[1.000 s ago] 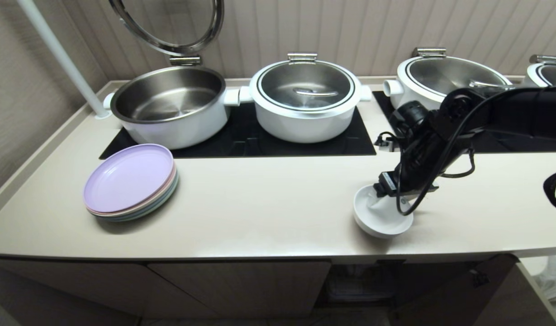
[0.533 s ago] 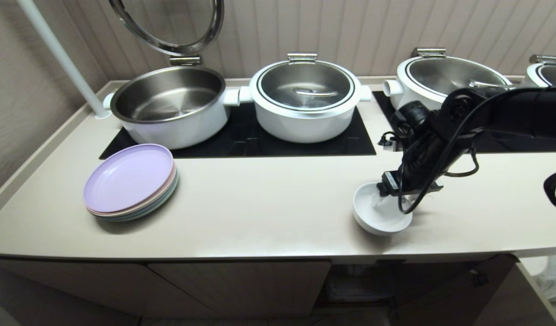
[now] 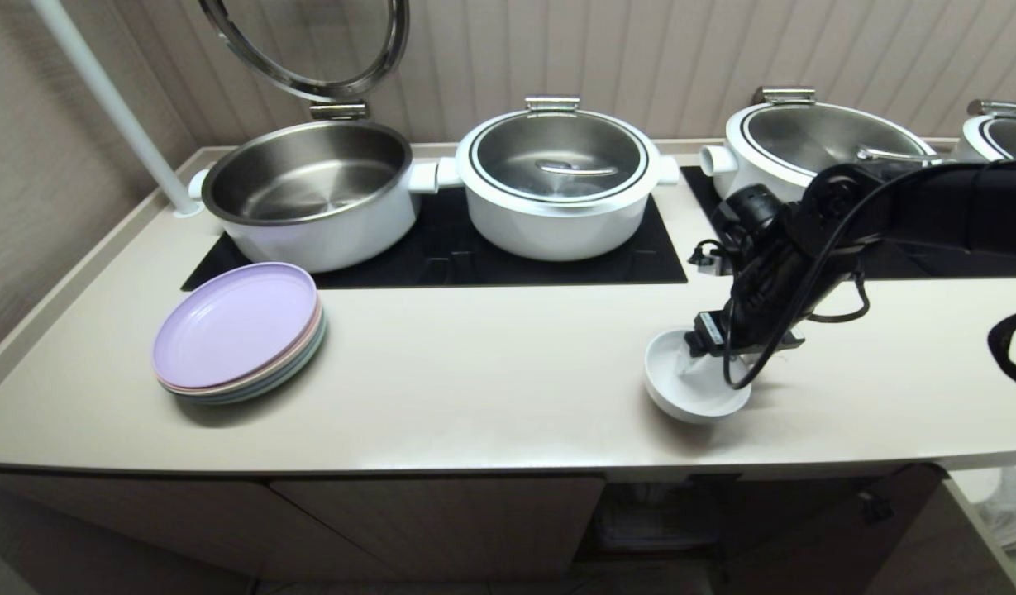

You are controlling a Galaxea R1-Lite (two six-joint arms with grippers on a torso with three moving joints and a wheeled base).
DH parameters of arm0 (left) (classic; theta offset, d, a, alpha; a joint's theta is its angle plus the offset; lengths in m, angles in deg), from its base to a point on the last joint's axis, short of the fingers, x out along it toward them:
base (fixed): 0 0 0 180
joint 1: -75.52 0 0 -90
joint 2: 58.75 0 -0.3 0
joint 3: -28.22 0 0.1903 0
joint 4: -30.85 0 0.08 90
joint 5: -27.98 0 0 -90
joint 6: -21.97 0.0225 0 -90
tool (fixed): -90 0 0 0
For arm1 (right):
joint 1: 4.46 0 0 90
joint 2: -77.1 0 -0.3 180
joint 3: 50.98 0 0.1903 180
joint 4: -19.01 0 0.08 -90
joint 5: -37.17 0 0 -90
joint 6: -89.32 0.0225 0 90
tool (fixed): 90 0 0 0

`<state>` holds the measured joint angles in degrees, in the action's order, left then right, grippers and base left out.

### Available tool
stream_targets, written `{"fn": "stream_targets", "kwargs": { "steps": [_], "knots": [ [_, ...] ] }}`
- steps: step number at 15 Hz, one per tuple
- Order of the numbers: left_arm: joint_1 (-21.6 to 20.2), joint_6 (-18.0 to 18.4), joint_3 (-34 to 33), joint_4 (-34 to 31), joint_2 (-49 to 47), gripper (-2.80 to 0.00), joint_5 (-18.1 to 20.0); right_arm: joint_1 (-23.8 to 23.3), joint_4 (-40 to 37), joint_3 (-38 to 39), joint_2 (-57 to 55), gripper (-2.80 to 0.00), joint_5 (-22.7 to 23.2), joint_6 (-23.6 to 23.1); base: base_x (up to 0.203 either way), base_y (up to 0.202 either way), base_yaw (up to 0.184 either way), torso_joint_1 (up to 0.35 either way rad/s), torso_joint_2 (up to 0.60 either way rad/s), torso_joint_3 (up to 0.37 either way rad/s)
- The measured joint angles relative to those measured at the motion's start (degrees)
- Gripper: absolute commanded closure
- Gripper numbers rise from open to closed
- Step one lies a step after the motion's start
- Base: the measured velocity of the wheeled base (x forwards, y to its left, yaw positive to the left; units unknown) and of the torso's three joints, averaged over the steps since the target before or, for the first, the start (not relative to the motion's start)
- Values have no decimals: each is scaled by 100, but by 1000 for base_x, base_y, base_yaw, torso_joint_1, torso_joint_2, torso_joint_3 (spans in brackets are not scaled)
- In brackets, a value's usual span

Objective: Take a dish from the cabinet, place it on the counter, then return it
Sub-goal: Pick up the bowl from the table

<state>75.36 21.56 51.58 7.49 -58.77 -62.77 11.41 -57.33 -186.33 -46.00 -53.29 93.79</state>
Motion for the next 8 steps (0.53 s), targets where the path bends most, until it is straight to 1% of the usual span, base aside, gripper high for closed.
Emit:
{"fn": "stream_targets", "kwargs": {
  "steps": [5,6,8],
  "knots": [
    [0,0,0,0,0,0,-1,17,0,0,2,-280,-6,-2,0,0,0,0,0,0],
    [0,0,0,0,0,0,-1,22,0,0,2,0,-7,0,0,0,0,0,0,0],
    [0,0,0,-2,0,0,1,28,27,0,6,0,-5,-4,0,0,0,0,0,0]
  ]
}}
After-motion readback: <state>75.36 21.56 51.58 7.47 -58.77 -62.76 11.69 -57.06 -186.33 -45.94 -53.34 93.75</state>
